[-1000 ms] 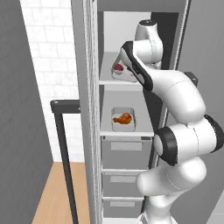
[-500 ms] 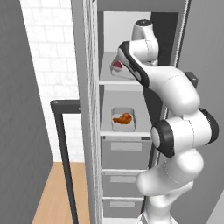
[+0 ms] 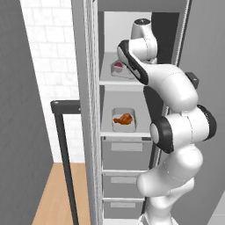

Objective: Take the meat container that has the chicken drumstick and place it on the second highest rack of the freezer. Then take the vegetable container that has the mushroom and tomato and place it on the highest rack of the freezer.

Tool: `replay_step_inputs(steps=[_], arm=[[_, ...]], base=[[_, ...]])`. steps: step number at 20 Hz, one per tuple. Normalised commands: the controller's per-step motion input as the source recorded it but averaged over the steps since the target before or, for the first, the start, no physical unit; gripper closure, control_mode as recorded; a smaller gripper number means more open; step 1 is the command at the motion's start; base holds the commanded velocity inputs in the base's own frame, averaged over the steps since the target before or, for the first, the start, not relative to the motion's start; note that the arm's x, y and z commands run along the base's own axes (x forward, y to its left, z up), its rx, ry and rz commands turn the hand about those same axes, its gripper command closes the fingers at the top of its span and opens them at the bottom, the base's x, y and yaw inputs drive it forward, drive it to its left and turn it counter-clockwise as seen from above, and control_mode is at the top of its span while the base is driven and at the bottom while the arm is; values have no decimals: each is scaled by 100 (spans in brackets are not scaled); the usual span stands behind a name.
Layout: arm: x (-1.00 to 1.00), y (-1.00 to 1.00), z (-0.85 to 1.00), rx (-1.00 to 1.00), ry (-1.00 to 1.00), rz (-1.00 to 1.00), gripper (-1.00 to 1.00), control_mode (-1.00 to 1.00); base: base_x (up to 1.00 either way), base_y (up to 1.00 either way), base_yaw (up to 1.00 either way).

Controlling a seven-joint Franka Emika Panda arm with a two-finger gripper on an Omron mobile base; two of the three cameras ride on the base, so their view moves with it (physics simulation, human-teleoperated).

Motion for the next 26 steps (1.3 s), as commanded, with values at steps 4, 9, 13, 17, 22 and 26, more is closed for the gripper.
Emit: replay_step_inputs(steps=[4, 9, 13, 17, 22, 26], arm=[[0, 0, 0, 0, 0, 0, -100, -100], [-9, 0, -3, -1, -11, 1, -100, -100], [-36, 10, 6, -1, -21, 4, -100, -100], [-43, 14, 0, -2, -24, 5, -100, -100], [-45, 5, 13, -1, -15, 3, -100, -100], [-50, 0, 29, -2, 0, 0, -100, -100]], base=[[0, 0, 0], [0, 0, 0], [0, 0, 0], [0, 0, 0], [0, 0, 0], [0, 0, 0]])
